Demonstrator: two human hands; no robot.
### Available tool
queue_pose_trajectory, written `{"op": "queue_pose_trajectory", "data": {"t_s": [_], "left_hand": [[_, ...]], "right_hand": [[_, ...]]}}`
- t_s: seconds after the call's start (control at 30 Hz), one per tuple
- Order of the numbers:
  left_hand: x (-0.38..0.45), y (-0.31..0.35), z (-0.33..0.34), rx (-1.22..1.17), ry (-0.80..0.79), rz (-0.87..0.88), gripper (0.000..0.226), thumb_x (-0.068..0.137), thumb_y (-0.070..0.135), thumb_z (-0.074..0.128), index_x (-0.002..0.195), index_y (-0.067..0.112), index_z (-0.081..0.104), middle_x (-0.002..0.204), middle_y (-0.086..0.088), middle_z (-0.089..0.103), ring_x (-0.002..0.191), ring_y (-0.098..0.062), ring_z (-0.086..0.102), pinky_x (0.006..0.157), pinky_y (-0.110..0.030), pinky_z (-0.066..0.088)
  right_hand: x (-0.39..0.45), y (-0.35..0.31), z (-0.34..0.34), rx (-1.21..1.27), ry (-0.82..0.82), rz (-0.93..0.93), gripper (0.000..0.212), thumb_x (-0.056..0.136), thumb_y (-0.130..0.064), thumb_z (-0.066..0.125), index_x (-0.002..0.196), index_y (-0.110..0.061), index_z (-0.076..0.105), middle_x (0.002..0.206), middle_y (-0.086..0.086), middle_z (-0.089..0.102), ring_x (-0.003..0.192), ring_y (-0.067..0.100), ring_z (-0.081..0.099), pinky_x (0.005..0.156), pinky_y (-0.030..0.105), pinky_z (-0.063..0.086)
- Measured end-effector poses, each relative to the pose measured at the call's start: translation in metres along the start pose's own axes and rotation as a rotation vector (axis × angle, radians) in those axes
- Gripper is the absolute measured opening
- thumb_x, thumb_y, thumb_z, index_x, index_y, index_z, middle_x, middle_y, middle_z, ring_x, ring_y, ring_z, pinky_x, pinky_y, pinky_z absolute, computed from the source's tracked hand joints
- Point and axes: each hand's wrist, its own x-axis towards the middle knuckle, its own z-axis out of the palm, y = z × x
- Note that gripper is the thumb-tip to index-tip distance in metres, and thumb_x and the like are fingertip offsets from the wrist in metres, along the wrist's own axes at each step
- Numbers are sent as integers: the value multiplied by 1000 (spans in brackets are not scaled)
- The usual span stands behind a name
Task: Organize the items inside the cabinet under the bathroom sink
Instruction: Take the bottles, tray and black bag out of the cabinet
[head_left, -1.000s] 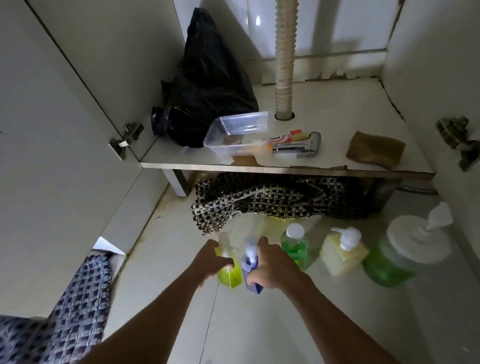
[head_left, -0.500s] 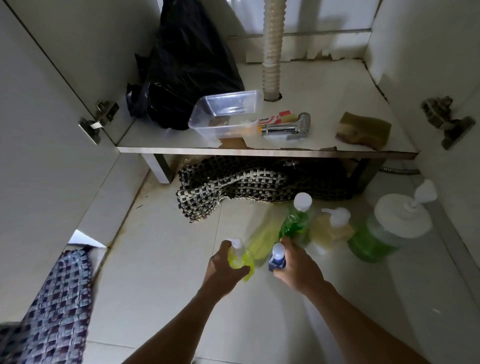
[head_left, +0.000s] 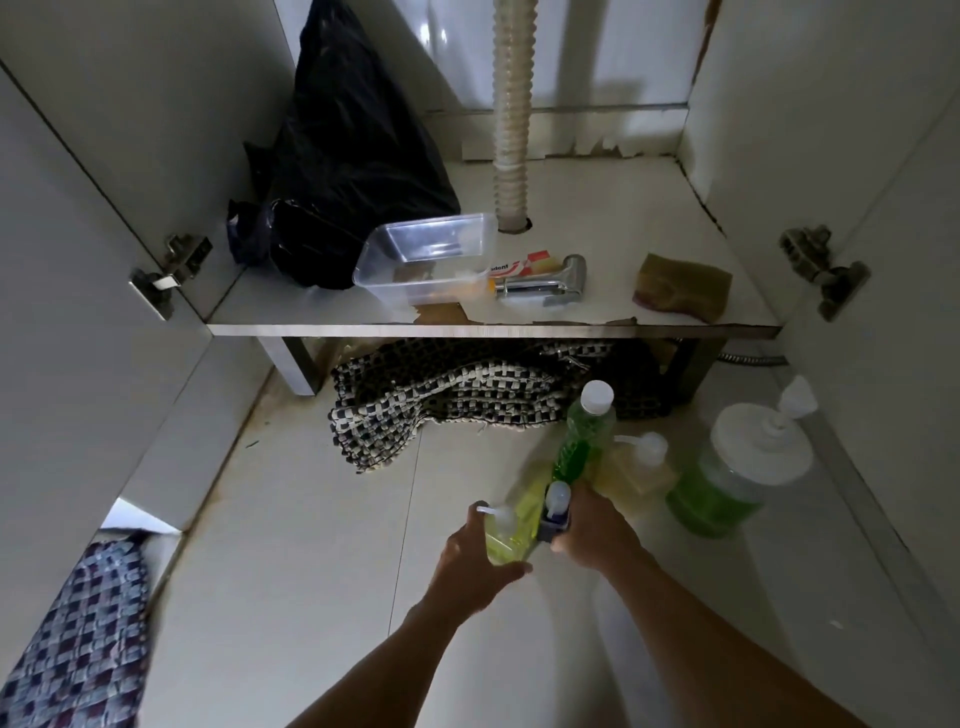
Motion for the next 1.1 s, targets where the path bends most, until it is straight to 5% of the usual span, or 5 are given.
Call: {"op": "queue_pose_trajectory", "data": {"t_s": [0.2,0.4,0.6,0.73,1.1], "left_hand": [[29,21,-73,685,-507,-101,89,78,29,77,146,4,25,138,-17,50,100,-23,59,93,-32,47],[61,110,-199,810,-292,12,35,84,21,69,118,9,66,115,-9,69,94,-18,66,87,-28,52],[81,161,-240,555,415,366,31,85,15,66,115,11,66,113,-8,69,106,-25,63,91,-32,48],[102,156,-219,684,413,332,50,87,27,64,134,17,51,137,-3,54,126,-21,50,103,-31,37],[121,139,-193,578,536,314,32,87,17,59,119,19,65,123,-12,64,110,-29,61,93,-34,47]], "right_hand": [[-4,-16,-59,-337,-232,-1,14,80,-11,65,85,-9,52,75,4,58,72,18,62,58,25,44],[-9,-50,-124,-273,-475,2,16,78,-15,70,85,-1,73,74,6,66,68,15,61,66,22,49],[-3,-79,-207,-67,65,-211,16,83,-12,65,81,3,72,71,11,67,51,8,56,51,15,43],[24,-55,-241,-151,560,-103,20,89,-25,58,86,-7,65,86,8,67,78,22,61,64,28,47],[45,5,-254,-282,640,56,25,90,-21,57,111,-10,64,111,9,65,99,26,63,81,34,54]]}}
